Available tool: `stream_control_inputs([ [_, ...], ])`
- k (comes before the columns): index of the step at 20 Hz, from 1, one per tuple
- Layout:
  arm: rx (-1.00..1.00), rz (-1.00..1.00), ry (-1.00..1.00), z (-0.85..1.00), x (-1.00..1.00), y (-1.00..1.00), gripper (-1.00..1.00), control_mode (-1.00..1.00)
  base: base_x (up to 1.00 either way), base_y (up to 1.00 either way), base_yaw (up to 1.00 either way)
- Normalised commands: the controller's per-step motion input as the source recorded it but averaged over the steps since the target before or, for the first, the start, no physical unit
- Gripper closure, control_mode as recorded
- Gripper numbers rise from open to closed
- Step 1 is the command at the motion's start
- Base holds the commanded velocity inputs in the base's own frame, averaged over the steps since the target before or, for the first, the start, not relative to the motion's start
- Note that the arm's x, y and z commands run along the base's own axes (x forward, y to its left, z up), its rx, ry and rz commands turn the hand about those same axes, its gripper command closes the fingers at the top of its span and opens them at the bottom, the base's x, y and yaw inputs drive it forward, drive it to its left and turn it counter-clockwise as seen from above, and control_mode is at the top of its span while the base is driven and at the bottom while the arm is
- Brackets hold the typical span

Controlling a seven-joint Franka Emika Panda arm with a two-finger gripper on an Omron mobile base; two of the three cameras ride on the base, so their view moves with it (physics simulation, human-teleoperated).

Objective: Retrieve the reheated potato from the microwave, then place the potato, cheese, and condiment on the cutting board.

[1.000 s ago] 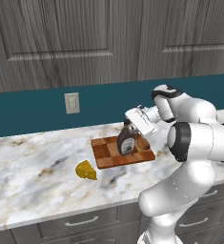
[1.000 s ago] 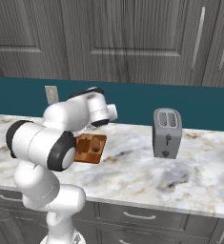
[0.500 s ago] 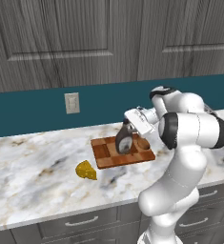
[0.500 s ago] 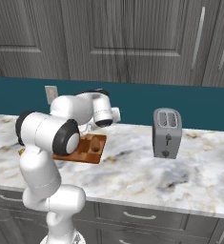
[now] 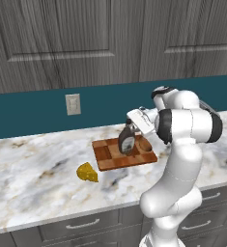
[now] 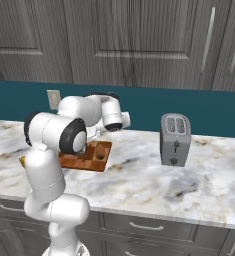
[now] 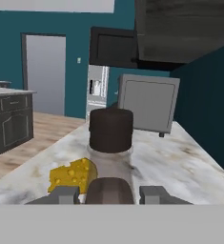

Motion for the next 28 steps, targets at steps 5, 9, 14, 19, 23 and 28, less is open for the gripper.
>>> stream_control_inputs([
  [5, 0.0, 0.0, 0.0, -0.22, 0.01, 0.01, 1.0, -1.0, 0.0, 0.0, 0.0],
  [9, 0.0, 0.0, 0.0, -0.3, 0.0, 0.03, 1.0, -1.0, 0.0, 0.0, 0.0],
  [14, 0.0, 0.0, 0.0, -0.28, 0.0, 0.01, 1.0, -1.0, 0.0, 0.0, 0.0],
  [19, 0.0, 0.0, 0.0, -0.29, 0.0, 0.0, -1.0, -1.0, 0.0, 0.0, 0.0],
  [23, 0.0, 0.0, 0.0, -0.11, -0.03, 0.0, -1.0, -1.0, 0.0, 0.0, 0.0],
  [28, 0.0, 0.0, 0.0, 0.0, 0.0, -0.03, -1.0, -1.0, 0.0, 0.0, 0.0],
])
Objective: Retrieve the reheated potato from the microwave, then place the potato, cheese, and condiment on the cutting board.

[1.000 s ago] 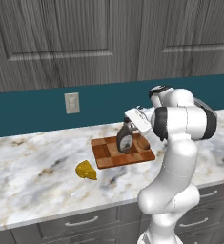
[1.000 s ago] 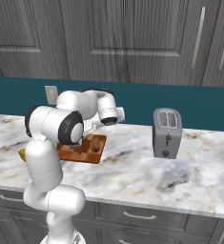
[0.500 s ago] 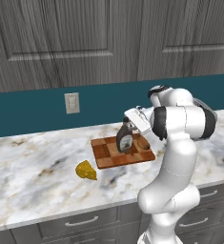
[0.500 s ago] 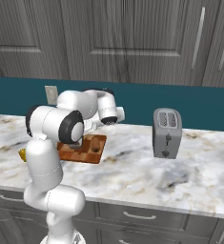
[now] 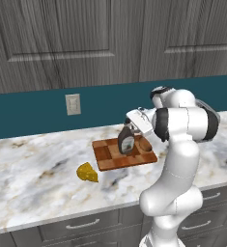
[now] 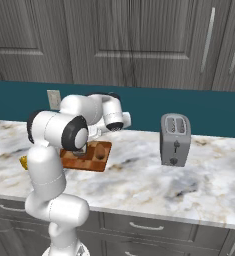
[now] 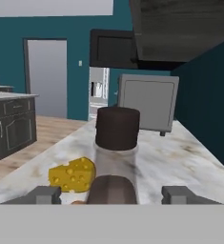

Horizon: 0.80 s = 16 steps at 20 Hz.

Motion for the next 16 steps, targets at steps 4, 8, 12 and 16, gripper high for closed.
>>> stream_control_inputs([
  [4, 0.0, 0.03, 0.0, 0.01, -0.02, -0.07, -1.0, -1.0, 0.0, 0.0, 0.0],
  [8, 0.0, 0.03, 0.0, 0.09, -0.02, -0.07, -1.0, -1.0, 0.0, 0.0, 0.0],
  [12, 0.0, 0.02, 0.02, 0.19, 0.0, -0.16, -1.0, -1.0, 0.0, 0.0, 0.0],
  [16, 0.0, 0.01, 0.06, 0.18, 0.0, -0.21, -1.0, -1.0, 0.0, 0.0, 0.0],
])
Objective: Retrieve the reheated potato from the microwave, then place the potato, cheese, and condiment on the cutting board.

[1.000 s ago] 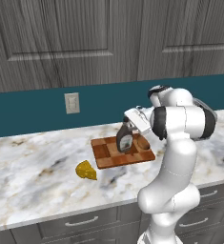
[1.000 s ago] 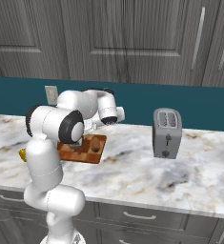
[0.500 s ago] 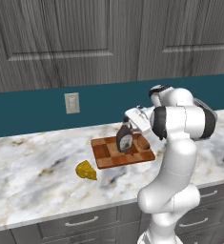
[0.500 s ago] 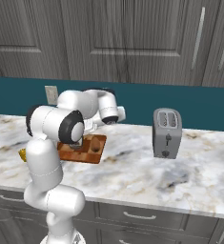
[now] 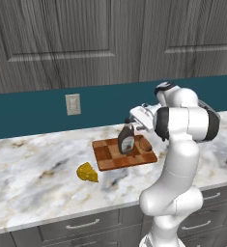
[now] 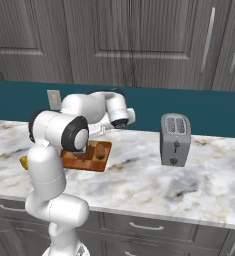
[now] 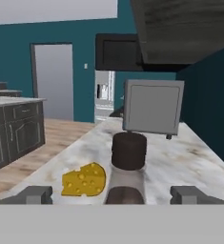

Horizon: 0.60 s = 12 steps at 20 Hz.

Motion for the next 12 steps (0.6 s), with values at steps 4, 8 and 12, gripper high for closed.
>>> stream_control_inputs([
  [4, 0.0, 0.02, 0.03, 0.09, -0.01, -0.32, -1.0, -1.0, 0.0, 0.0, 0.0],
  [8, 0.0, 0.01, 0.01, 0.01, -0.21, -0.28, -1.0, -1.0, 0.0, 0.0, 0.0],
  [12, -0.04, 0.0, -0.07, 0.0, -0.54, -0.06, -1.0, -1.0, 0.0, 0.0, 0.0],
])
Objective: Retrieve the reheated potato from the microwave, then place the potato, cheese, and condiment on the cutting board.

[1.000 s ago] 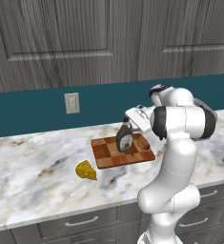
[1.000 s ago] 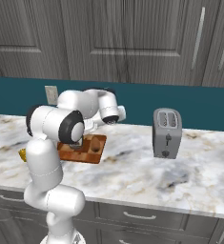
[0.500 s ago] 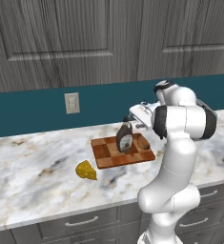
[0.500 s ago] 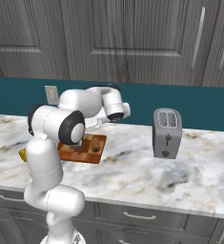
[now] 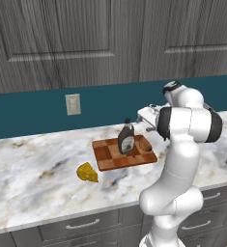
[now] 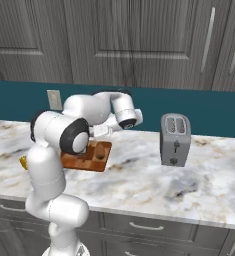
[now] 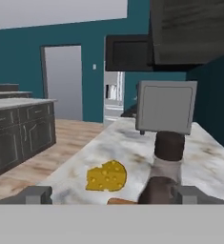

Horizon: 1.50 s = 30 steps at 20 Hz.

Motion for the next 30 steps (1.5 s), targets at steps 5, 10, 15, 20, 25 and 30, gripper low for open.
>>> stream_control_inputs([
  [5, -0.04, -0.05, -0.13, 0.24, -0.4, 0.04, -1.0, -1.0, 0.0, 0.0, 0.0],
  [10, -0.04, -0.15, -0.01, 0.26, -0.35, 0.0, -1.0, -1.0, 0.0, 0.0, 0.0],
  [15, -0.04, -0.22, 0.02, 0.22, -0.45, 0.01, -1.0, -1.0, 0.0, 0.0, 0.0],
  [20, -0.08, -0.17, 0.23, 0.22, -0.38, 0.14, -1.0, -1.0, 0.0, 0.0, 0.0],
  [25, -0.06, -0.15, 0.44, 0.24, -0.35, 0.17, -1.0, -1.0, 0.0, 0.0, 0.0],
  [30, -0.04, -0.17, 0.36, 0.21, -0.41, 0.18, -1.0, -1.0, 0.0, 0.0, 0.0],
])
